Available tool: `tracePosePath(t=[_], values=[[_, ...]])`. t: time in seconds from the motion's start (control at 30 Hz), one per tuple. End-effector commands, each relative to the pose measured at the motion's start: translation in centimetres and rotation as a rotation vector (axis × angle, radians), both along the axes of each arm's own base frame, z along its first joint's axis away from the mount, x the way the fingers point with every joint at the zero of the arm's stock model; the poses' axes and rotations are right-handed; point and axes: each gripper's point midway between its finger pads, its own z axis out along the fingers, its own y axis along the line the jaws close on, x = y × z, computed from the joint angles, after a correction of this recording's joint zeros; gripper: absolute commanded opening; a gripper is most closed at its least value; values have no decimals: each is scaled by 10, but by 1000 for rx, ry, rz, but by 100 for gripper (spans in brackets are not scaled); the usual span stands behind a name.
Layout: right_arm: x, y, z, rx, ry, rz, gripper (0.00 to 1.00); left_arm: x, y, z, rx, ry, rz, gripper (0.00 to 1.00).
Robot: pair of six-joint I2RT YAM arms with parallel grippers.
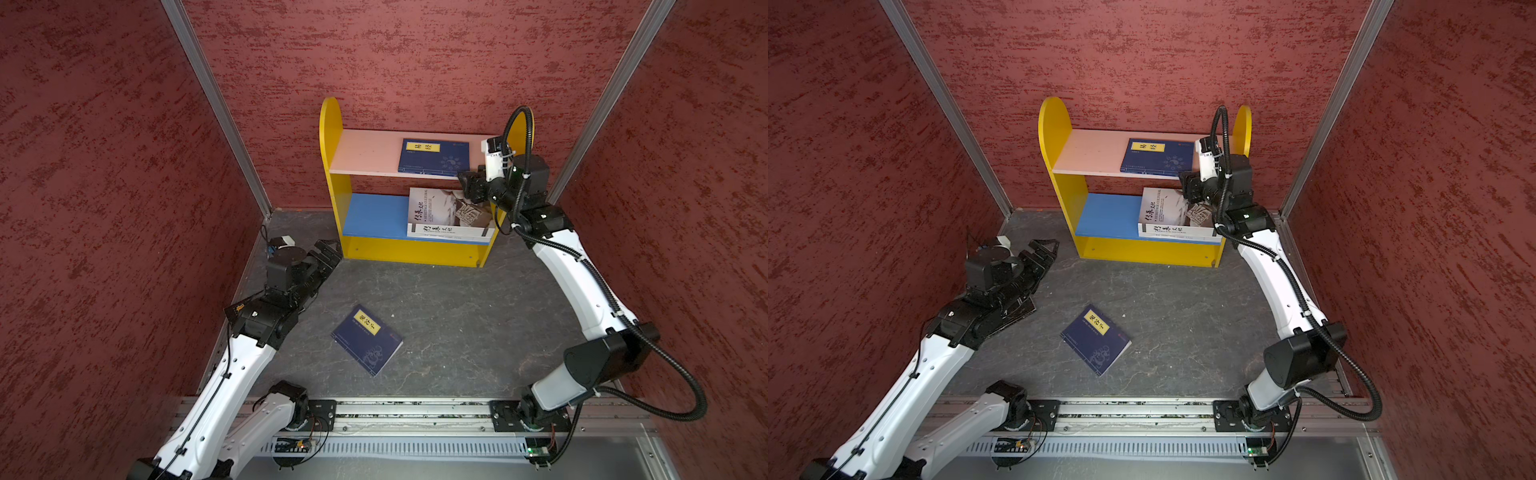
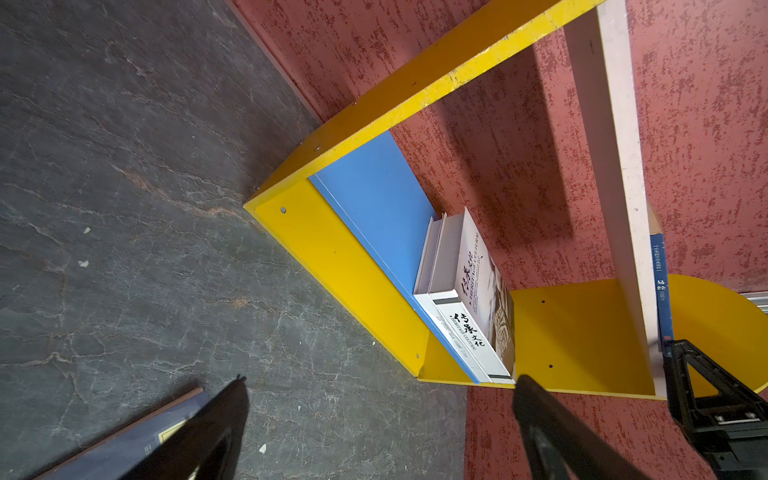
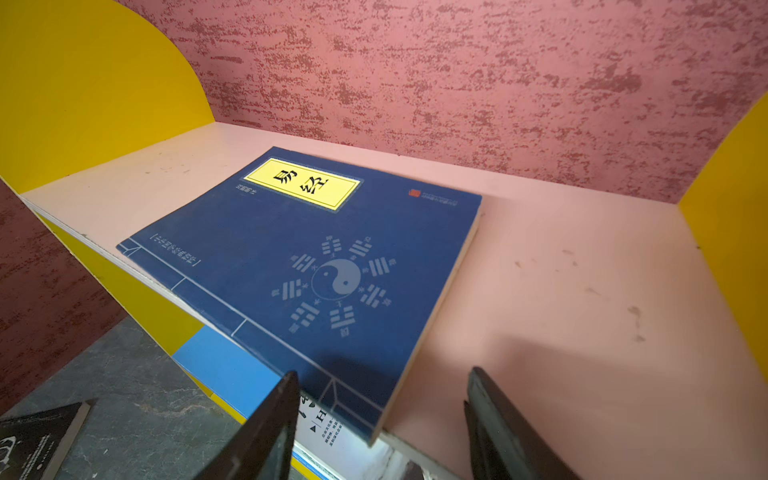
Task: Stacking books/files
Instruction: Touch the book on the bookshelf.
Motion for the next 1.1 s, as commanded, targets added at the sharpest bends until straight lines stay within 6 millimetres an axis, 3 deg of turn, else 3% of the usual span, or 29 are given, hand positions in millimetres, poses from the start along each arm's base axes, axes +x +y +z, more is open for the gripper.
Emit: tracePosePath(t=[0.0,0.37,0.63,0.73,0.9,1.07], values=[[1,1,0,-25,-7,24,62,0,6,7,23,-9,19,99],[6,7,-9,-38,13,53,59,1,8,2,30,7,31,99],[-3,6,-10,-42,31,61,63,5,3,-5,23,30,13,100],[-9,5,-7,-25,40,67,71,6,0,-11,14,50,3,100],[-46,11,0,93,88,121,92,-1,-6,-47,-60,161,3,100],[-92,9,-8,230,126,118,97,-24,-5,-102,-156,327,58,100]])
